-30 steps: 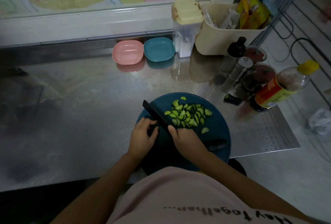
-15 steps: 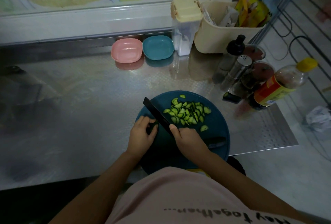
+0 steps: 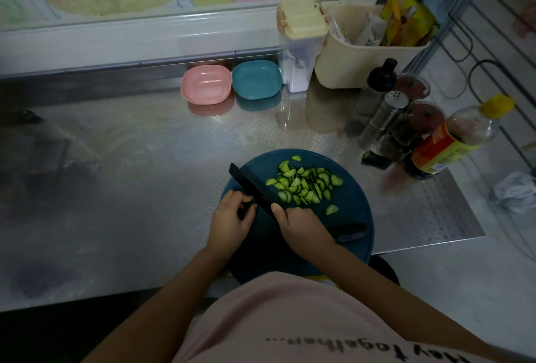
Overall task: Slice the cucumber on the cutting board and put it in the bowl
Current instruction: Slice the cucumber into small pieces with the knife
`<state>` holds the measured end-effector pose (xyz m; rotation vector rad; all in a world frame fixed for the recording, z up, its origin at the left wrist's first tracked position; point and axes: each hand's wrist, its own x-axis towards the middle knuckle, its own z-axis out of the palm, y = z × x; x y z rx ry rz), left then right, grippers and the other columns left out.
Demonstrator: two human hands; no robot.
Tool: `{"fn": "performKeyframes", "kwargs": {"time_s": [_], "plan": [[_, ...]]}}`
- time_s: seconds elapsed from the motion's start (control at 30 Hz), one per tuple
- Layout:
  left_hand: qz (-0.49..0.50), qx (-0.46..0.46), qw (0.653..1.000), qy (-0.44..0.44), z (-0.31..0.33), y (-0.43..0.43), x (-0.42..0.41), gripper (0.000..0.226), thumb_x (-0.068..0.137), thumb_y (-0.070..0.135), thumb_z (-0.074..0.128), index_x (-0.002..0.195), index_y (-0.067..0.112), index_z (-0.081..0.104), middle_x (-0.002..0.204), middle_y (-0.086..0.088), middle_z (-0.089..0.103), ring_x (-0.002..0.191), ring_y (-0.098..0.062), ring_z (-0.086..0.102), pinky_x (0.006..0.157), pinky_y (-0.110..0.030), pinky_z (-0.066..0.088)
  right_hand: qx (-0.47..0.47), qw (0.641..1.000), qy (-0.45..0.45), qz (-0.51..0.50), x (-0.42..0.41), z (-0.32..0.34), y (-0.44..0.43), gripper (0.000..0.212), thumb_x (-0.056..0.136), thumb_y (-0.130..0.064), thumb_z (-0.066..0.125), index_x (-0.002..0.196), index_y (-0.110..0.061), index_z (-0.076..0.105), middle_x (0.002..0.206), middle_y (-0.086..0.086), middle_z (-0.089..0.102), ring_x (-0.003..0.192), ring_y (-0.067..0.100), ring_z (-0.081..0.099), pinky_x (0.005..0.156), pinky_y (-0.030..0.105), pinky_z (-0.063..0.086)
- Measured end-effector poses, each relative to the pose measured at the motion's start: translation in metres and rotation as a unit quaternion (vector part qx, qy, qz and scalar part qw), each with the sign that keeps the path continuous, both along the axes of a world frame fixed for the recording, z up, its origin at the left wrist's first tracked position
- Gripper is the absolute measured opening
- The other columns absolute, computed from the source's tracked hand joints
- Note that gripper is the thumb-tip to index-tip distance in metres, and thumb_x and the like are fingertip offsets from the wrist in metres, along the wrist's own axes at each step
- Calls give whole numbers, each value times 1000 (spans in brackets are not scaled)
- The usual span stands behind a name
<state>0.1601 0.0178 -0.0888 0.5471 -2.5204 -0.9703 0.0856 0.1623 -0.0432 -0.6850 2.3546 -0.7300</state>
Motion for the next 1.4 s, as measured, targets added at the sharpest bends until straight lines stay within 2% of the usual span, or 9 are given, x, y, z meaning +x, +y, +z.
{"fn": "performKeyframes", "kwargs": {"time_s": [0.2,0.33,0.63,0.87,0.97,1.07,1.2,1.3,1.4], "plan": [[-5,3,1000,-2,1,-2,0,11,79,4,70,86,6,61,82,2,48,72,0,41,68,-2,32,22,999,21,16,4,-3,6,67,94,-56,8,70,-8,50,56,2,40,48,14,37,48,29,22],[-1,1,1000,-5,2,0,-1,12,79,2,71,86,6,61,81,2,49,72,0,41,68,0,32,-7,1000,11,-5,3,-3,8,58,101,-44,25,54,-12,37,52,6,41,48,18,40,55,31,28],[5,5,1000,-8,2,0,-1,12,79,4,71,83,8,60,79,4,49,71,-1,40,67,-1,32,-27,1000,8,-10,3,3,8,59,100,-44,28,52,-12,36,51,7,42,54,26,45,55,34,33],[5,2,1000,-7,2,-1,-1,14,79,5,72,81,9,59,77,3,50,69,-1,41,66,-2,33,8,1000,22,17,1,-3,3,59,100,-46,23,65,-7,51,56,5,43,53,21,42,52,31,27],[6,2,1000,-11,2,-2,0,13,79,6,72,80,9,59,77,2,52,68,-6,46,63,-9,35,16,999,25,19,0,-3,-2,61,99,-51,21,61,-10,47,57,5,44,58,25,46,56,31,32],[3,3,1000,-6,1,-3,2,11,79,7,72,81,9,61,77,3,52,70,-4,45,63,-11,36,31,999,18,37,2,-2,-3,73,93,-58,4,83,-7,55,60,0,40,56,20,42,55,31,30],[-10,21,1000,10,2,-3,5,20,82,28,59,88,10,64,79,4,52,72,-3,46,64,-8,36,26,999,18,27,5,2,2,73,93,-58,1,83,-7,53,64,1,43,57,18,43,58,33,35],[-17,25,999,12,3,-4,7,26,81,30,53,91,9,64,81,2,53,74,-3,47,65,-10,36,14,1000,16,5,4,0,3,57,101,-44,20,70,-6,50,66,8,49,66,29,51,59,34,33],[-11,19,1000,1,3,-4,6,15,80,18,60,90,7,64,82,3,52,74,-2,46,68,-5,34,10,1000,21,11,4,-1,3,52,102,-38,21,86,-3,57,69,9,50,68,29,51,58,34,26]]}}
